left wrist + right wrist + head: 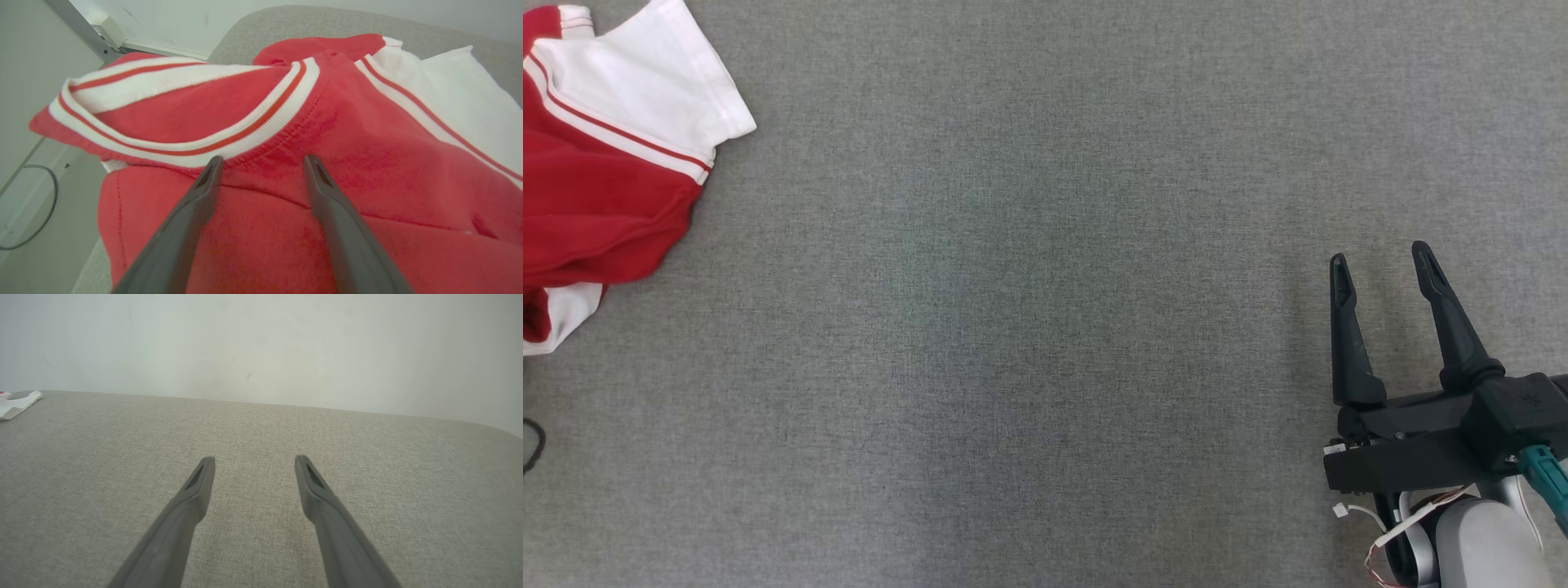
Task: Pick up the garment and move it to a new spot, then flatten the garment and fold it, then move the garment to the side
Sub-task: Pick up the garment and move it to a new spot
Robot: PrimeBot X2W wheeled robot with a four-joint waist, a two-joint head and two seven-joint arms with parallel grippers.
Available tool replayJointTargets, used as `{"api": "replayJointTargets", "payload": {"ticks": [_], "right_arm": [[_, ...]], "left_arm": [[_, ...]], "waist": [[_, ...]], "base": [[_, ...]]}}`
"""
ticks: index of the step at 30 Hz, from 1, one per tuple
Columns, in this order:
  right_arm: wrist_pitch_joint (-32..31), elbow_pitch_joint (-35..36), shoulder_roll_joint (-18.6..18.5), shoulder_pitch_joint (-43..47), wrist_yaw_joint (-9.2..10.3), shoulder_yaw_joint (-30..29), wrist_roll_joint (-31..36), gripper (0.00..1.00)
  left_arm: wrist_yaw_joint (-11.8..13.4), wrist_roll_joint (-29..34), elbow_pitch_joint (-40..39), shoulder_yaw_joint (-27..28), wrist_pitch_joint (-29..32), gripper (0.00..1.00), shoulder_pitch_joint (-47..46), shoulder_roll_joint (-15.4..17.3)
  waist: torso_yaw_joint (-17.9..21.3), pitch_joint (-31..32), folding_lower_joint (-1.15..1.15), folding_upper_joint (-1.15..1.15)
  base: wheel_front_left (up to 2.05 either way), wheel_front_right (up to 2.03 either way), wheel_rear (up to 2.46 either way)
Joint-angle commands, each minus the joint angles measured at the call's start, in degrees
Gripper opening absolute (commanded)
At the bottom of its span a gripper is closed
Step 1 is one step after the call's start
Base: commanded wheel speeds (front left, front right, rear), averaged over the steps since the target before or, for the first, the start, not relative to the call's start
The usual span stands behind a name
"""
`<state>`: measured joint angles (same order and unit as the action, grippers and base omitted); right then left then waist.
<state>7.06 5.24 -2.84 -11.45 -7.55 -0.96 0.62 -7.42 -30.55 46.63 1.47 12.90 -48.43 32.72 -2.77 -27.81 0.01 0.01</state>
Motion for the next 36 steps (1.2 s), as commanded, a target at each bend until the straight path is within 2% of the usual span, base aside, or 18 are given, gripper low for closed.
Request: {"api": "replayJointTargets", "payload": {"ticks": [1,6,7,8,9,12,15,19,25,30,36], "right_arm": [[-0.1,0.2,-0.1,0.0,0.12,0.0,0.4,1.0],[-0.6,0.6,-0.1,0.1,0.12,0.2,0.6,1.0],[-0.8,0.8,-0.1,0.1,0.12,0.2,0.6,1.0],[-0.8,0.8,-0.1,0.2,0.12,0.2,0.6,1.0],[-0.9,0.8,-0.1,0.3,0.12,0.2,0.7,1.0],[-1.0,0.8,-0.1,0.5,0.12,0.3,0.7,1.0],[-0.9,0.5,-0.1,0.9,0.12,0.3,0.2,1.0],[-0.4,-0.6,-0.1,1.5,0.12,0.5,-0.6,1.0],[0.8,-2.9,-0.1,2.5,0.12,0.6,-2.3,1.0],[2.2,-5.0,-0.1,3.6,0.12,0.9,-3.8,1.0],[3.8,-7.2,-0.1,4.4,0.12,1.2,-5.9,1.0]], "left_arm": [[0.0,0.0,0.7,-0.4,0.4,1.0,-0.3,0.0],[0.0,-2.4,4.2,-4.9,3.8,1.0,-1.2,-0.3],[-0.1,-3.2,4.4,-5.6,3.6,0.74,-1.5,-0.3],[-0.1,-3.4,4.7,-6.0,3.1,0.32,-1.9,0.0],[0.0,-3.0,5.0,-6.5,2.4,0.0,-2.1,0.7],[0.0,-3.8,5.6,-7.8,-0.8,0.0,-2.7,0.9],[0.0,-2.9,6.0,-8.3,-5.9,0.0,-4.1,2.5],[0.0,-2.1,6.5,-8.7,-12.7,0.0,-5.8,2.9],[0.0,-0.2,4.3,-10.7,-20.4,0.0,-9.9,3.9],[0.2,1.9,-1.3,-12.9,-22.2,0.0,-13.9,3.5],[0.4,3.2,-11.5,-15.2,-20.1,0.0,-16.9,2.2]], "waist": [[0.1,0.1,-0.01,-0.01],[0.4,0.5,-0.01,-0.01],[0.4,0.6,-0.01,-0.01],[0.4,0.7,-0.01,-0.01],[0.4,0.9,-0.01,-0.01],[0.1,1.5,-0.01,-0.01],[-0.4,2.7,-0.01,-0.01],[-1.4,5.2,-0.01,-0.01],[-2.5,9.6,-0.01,-0.01],[-2.4,12.9,-0.01,-0.01],[-0.7,15.4,-0.01,-0.01]], "base": [[0.0,0.0,0.0],[0.0,0.0,0.0],[0.0,0.0,0.0],[0.0,0.0,0.0],[0.0,0.0,0.0],[0.0,0.0,0.0],[0.0,0.0,0.0],[0.0,0.0,0.0],[0.0,0.0,0.0],[0.0,0.0,0.0],[0.0,0.0,0.0]]}}
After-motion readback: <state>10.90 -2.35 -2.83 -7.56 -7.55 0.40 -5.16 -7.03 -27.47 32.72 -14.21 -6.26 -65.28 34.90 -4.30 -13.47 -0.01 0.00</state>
